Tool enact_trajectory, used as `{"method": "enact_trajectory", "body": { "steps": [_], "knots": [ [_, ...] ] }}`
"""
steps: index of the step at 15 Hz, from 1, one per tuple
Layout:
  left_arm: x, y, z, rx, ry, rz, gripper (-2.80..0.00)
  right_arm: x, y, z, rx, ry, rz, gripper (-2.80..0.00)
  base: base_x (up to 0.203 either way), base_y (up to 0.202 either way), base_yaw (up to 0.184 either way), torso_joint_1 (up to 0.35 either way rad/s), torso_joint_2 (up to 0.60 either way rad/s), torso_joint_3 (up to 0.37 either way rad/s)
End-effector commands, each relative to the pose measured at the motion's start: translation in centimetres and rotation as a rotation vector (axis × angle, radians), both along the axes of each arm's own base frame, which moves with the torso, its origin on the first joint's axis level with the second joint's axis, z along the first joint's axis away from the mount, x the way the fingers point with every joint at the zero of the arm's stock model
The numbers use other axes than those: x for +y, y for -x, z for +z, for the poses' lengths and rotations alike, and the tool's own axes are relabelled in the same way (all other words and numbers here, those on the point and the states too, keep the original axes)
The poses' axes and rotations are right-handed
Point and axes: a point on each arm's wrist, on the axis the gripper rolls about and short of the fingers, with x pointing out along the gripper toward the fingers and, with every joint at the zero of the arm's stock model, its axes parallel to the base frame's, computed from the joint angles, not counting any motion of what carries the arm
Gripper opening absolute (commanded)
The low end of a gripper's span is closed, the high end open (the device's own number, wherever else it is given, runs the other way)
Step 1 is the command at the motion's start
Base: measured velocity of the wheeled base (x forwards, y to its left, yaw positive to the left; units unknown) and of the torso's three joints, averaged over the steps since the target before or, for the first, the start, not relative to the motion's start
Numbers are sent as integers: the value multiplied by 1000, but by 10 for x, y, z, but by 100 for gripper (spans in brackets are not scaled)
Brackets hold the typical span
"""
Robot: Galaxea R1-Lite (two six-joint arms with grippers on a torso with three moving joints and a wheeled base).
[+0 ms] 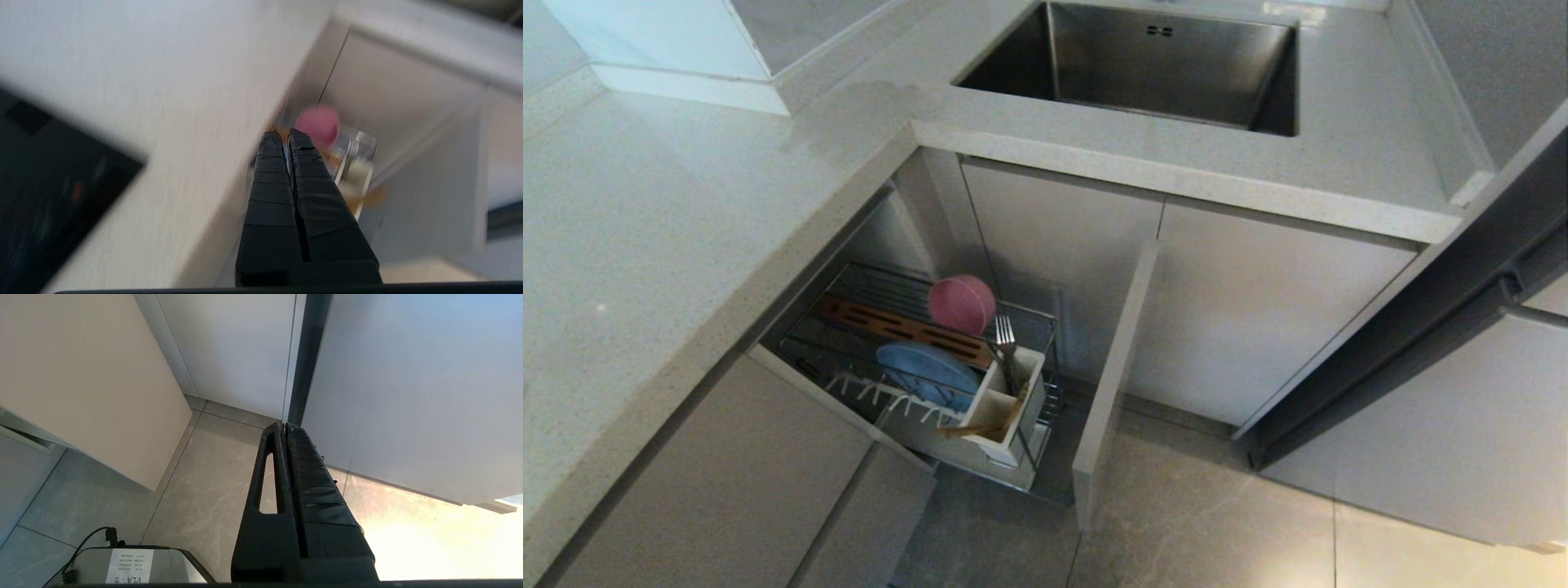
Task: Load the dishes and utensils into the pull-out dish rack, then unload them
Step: Take the plate out of the cupboard
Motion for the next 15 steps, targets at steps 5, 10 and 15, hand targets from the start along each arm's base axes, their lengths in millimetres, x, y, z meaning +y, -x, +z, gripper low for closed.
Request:
{"method": "enact_trajectory", "body": {
  "steps": [5, 10, 15],
  "knots": [
    [-3, 31, -85, -4, -12, -21, -280, 0, 0, 0, 2, 0, 0, -280, 0, 0, 0, 0, 0, 0],
    [-3, 27, -144, 0, -39, -93, -280, 0, 0, 0, 1, 0, 0, -280, 0, 0, 0, 0, 0, 0],
    [-4, -14, -191, -32, -173, -94, -280, 0, 0, 0, 1, 0, 0, -280, 0, 0, 0, 0, 0, 0]
  ]
}}
